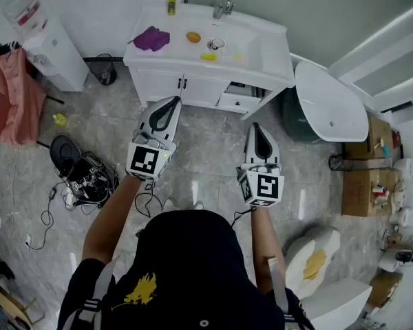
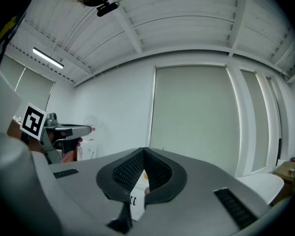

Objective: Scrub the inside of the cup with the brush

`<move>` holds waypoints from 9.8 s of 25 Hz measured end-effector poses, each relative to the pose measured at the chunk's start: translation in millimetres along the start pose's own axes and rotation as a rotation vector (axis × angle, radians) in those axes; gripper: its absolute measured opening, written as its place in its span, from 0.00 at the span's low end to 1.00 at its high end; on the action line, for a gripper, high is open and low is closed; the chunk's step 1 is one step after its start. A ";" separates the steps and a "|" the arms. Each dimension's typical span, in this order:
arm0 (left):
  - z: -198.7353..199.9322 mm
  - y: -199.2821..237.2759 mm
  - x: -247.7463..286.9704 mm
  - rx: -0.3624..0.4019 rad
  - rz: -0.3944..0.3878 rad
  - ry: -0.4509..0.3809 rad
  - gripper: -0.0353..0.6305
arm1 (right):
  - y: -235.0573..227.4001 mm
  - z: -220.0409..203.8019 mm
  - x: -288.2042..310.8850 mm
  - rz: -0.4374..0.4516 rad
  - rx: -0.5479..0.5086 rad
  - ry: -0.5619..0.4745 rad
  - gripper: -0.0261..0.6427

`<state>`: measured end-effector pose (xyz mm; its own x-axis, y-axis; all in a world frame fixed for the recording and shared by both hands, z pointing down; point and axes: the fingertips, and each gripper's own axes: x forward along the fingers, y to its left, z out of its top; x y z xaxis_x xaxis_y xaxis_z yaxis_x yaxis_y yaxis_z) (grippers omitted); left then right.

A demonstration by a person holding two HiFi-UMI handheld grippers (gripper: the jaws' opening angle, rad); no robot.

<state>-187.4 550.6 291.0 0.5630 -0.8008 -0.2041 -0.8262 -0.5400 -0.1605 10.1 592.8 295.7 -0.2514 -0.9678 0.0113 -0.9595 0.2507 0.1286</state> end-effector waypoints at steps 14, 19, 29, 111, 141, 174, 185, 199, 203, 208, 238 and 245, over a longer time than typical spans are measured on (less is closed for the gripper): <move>-16.2 -48.0 24.4 -0.136 0.192 0.155 0.08 | -108.1 -22.8 -19.7 0.039 0.124 0.021 0.08; -21.9 -45.4 31.5 -0.125 0.232 0.179 0.08 | -124.7 -34.8 -6.2 0.071 0.134 0.037 0.08; -101.9 6.0 95.0 -0.175 0.187 0.243 0.08 | -128.8 -78.7 97.6 0.097 0.147 0.121 0.08; -651.7 84.3 567.8 -0.136 -0.650 0.838 0.66 | -256.0 -513.8 633.1 -0.263 1.227 0.971 0.12; -409.4 80.8 596.1 -0.211 -0.626 0.896 0.66 | -223.7 -85.0 667.4 0.628 0.256 0.282 0.12; -368.5 99.1 601.2 -0.186 -0.635 0.808 0.66 | -219.9 -95.8 648.7 0.812 0.308 0.329 0.12; -347.5 66.4 601.8 -0.150 -0.716 0.753 0.66 | -222.6 -91.9 686.7 0.651 0.205 0.300 0.14; -360.1 81.7 606.6 -0.094 -0.710 0.758 0.66 | -197.4 -84.6 656.4 0.752 0.162 0.324 0.14; -349.4 69.0 607.3 -0.121 -0.725 0.722 0.65 | -219.9 -87.7 680.7 0.651 0.195 0.316 0.12; -351.5 81.5 611.5 -0.190 -0.674 0.721 0.66 | -253.1 -75.5 671.2 0.577 0.383 0.252 0.12; -596.4 135.4 570.9 -0.304 -0.213 0.999 0.66 | -262.7 -396.9 688.0 0.167 0.414 0.857 0.12; -663.0 109.7 595.8 -0.273 -0.296 0.830 0.65 | -244.0 -489.5 700.0 0.156 0.371 0.889 0.12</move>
<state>45.2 -157.5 792.1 0.6455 -0.4918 0.5843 -0.6854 -0.7105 0.1592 130.5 -156.4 757.6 -0.3374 -0.5477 0.7656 -0.9409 0.2212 -0.2565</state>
